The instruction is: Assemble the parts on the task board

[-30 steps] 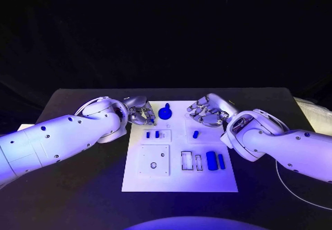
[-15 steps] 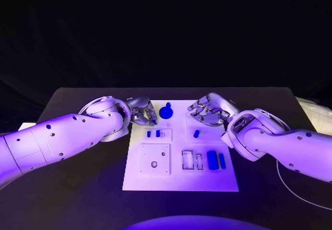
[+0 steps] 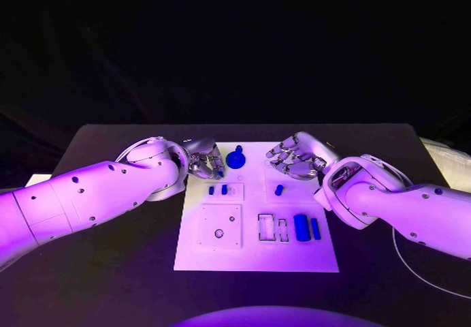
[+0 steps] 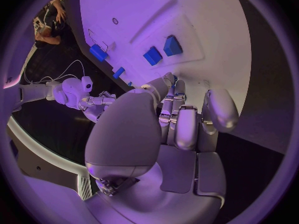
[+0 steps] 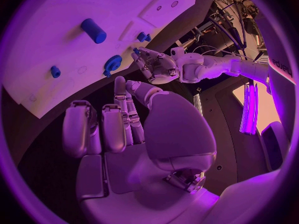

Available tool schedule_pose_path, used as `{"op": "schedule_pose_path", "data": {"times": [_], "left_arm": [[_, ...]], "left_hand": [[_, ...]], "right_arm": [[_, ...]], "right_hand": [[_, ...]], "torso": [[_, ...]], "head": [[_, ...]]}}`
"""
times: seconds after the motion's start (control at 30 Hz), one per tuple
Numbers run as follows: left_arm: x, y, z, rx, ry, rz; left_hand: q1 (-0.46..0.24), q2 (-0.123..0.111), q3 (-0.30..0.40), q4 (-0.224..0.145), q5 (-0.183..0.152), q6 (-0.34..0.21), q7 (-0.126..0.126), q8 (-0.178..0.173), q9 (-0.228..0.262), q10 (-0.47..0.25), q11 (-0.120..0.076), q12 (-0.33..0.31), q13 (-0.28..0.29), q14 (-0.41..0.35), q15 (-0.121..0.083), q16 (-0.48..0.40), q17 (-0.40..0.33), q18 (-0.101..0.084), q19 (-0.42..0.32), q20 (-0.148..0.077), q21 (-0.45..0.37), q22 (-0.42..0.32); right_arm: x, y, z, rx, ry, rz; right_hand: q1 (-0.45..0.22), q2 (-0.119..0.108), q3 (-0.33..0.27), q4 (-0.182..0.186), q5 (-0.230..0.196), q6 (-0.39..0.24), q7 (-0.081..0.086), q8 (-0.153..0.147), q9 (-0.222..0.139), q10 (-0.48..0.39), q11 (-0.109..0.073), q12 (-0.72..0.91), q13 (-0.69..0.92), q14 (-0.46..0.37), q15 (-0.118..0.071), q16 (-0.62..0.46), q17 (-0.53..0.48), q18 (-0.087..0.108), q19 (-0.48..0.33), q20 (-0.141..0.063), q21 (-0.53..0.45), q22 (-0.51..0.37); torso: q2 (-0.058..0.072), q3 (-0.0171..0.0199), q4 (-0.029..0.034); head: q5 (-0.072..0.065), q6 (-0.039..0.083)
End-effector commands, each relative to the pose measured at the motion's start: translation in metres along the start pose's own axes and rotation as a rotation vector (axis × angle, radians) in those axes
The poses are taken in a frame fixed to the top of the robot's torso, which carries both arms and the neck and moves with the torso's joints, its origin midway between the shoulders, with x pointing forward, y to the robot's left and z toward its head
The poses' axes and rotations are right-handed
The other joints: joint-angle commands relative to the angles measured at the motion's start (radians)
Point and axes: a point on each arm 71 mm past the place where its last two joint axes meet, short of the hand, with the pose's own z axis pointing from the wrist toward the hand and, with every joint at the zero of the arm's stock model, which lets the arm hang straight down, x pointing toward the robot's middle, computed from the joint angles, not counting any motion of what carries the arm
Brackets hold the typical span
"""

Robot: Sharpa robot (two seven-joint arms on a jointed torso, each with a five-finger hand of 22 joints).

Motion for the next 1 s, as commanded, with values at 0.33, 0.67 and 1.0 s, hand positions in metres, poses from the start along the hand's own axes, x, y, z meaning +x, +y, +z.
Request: {"op": "schedule_pose_path", "data": {"times": [0.33,0.67,1.0], "left_arm": [[0.0048,0.0009,0.0027,-0.017,0.048,0.040],[0.0046,0.0009,0.0034,-0.019,0.043,0.041],[0.0030,0.0032,0.0024,-0.027,0.024,0.030]], "left_hand": [[-0.009,0.000,0.008,0.001,0.000,0.002,0.002,-0.004,-0.001,0.002,0.004,-0.007,-0.001,0.012,0.001,0.002,-0.007,-0.017,0.024,-0.005,0.003,0.080],[-0.020,-0.007,0.015,-0.003,0.000,-0.013,0.006,-0.010,-0.005,-0.009,0.009,-0.013,-0.002,0.010,0.005,0.002,-0.011,-0.021,0.026,-0.003,0.026,0.090],[-0.055,-0.046,0.027,-0.010,0.000,-0.188,0.023,-0.013,-0.009,-0.073,0.028,-0.014,-0.012,0.005,0.020,0.002,-0.022,-0.017,0.016,0.009,-0.002,0.083]], "right_arm": [[0.0017,0.0019,-0.0004,-0.009,0.014,-0.003],[0.0021,0.0021,-0.0002,-0.009,0.017,-0.002],[0.0019,0.0004,-0.0003,-0.002,0.022,-0.005]], "right_hand": [[-0.001,0.008,-0.005,0.002,0.006,0.002,0.003,0.000,0.000,0.003,0.000,-0.003,-0.001,0.053,0.006,-0.005,-0.001,0.009,-0.005,0.005,-0.004,-0.002],[-0.001,0.008,-0.005,0.002,0.006,0.002,0.003,0.000,0.000,0.003,0.000,-0.003,-0.001,0.053,0.006,-0.005,-0.001,0.009,-0.005,0.005,-0.004,-0.002],[-0.001,0.008,-0.007,0.002,0.009,-0.001,0.004,-0.002,-0.001,0.001,0.001,-0.009,-0.008,0.051,0.006,-0.015,-0.011,0.010,-0.007,0.005,-0.008,-0.008]], "torso": [[0.000,-0.0001,0.0010],[-0.001,-0.0004,0.0002],[-0.001,-0.0004,0.0007]], "head": [[0.000,-0.003],[0.002,-0.003],[0.000,0.000]]}}
